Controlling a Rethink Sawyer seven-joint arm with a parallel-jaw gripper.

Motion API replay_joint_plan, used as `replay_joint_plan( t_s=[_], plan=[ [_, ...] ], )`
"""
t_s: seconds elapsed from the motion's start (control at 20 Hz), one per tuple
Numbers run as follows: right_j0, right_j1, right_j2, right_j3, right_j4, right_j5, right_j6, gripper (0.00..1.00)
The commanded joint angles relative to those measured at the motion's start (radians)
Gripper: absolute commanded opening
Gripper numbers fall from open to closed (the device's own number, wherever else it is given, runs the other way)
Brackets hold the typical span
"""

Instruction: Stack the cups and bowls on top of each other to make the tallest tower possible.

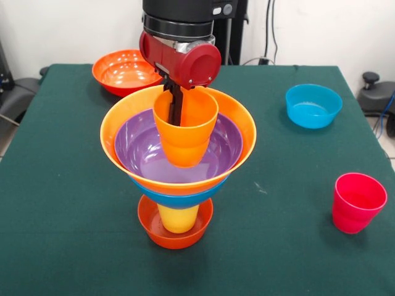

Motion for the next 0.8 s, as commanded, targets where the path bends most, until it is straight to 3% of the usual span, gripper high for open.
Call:
replay_joint_plan(
  t_s=[0.05,0.8],
  plan=[
    [-0.01,0.053,0.037,0.094,-0.105,-0.026,-0.134,0.0],
    [-0.018,0.045,0.039,0.145,-0.108,-0.027,-0.145,0.0]
  ],
)
